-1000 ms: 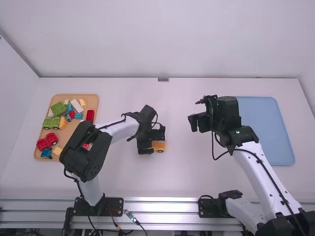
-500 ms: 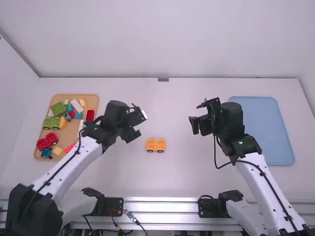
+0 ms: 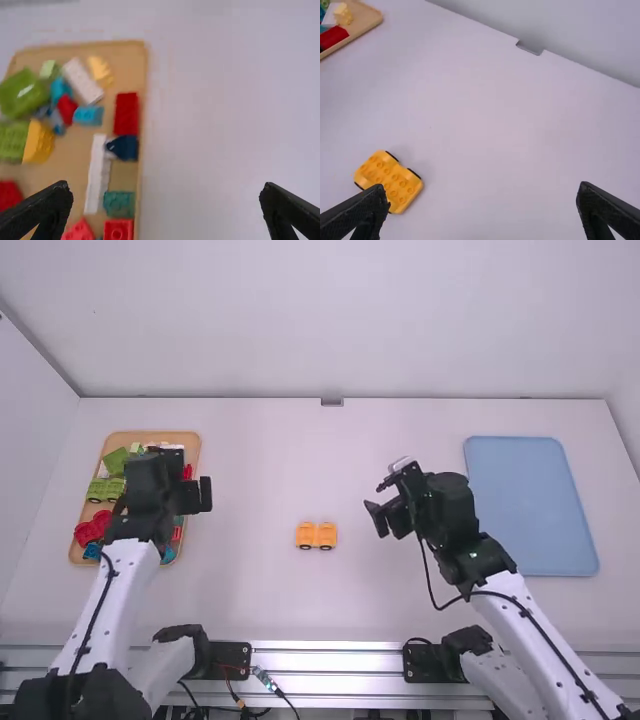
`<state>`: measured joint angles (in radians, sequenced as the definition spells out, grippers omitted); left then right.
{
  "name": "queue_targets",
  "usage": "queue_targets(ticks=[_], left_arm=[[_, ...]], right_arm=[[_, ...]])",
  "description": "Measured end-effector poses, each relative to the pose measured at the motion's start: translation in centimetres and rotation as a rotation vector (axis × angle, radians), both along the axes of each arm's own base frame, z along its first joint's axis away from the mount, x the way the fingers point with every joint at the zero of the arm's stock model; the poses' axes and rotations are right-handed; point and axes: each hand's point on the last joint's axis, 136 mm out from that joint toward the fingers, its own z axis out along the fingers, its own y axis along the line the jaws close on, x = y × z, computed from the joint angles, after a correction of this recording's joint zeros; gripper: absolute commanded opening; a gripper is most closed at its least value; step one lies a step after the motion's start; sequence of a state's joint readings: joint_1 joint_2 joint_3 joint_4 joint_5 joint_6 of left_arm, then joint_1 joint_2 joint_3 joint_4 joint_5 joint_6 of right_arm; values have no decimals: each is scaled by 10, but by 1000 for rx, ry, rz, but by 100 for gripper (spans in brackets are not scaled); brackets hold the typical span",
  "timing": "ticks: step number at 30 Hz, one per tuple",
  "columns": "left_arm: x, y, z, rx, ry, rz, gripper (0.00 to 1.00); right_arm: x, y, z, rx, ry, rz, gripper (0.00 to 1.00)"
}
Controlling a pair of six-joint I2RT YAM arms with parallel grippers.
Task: Assemble lego blocks to make yellow taxi
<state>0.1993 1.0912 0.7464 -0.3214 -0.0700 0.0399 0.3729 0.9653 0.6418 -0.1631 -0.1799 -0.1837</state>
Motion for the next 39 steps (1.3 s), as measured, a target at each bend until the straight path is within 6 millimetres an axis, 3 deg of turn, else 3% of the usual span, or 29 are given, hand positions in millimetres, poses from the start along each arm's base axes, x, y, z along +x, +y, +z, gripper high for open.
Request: queue_targets(ticks=[4,7,14,18,21,29,35,39], left_arm=[[-14,26,-14,-70,39,229,99],[-20,29,-20,-104,54,307,99],[-10,33,-13,-142,-26,367,99],[-25,42,-22,-194,5,475,99],[-41,65,-29,-242,20,601,99],[-61,116,-39,-344,187,852,99],[-55,148,-63,-360,288,961,99],[-56,157,-86,-400,389,994,99]], right_arm=[[3,4,0,4,9,-2,99],[9,1,7,20,7,-44,99],[14,-1,9,29,17,-80,99],[12,2,7,31,23,-61,99],[12,3,8,35,24,-52,99],[11,4,8,36,24,-48,99],[11,4,8,36,25,-48,99],[11,4,8,36,25,-49,99]])
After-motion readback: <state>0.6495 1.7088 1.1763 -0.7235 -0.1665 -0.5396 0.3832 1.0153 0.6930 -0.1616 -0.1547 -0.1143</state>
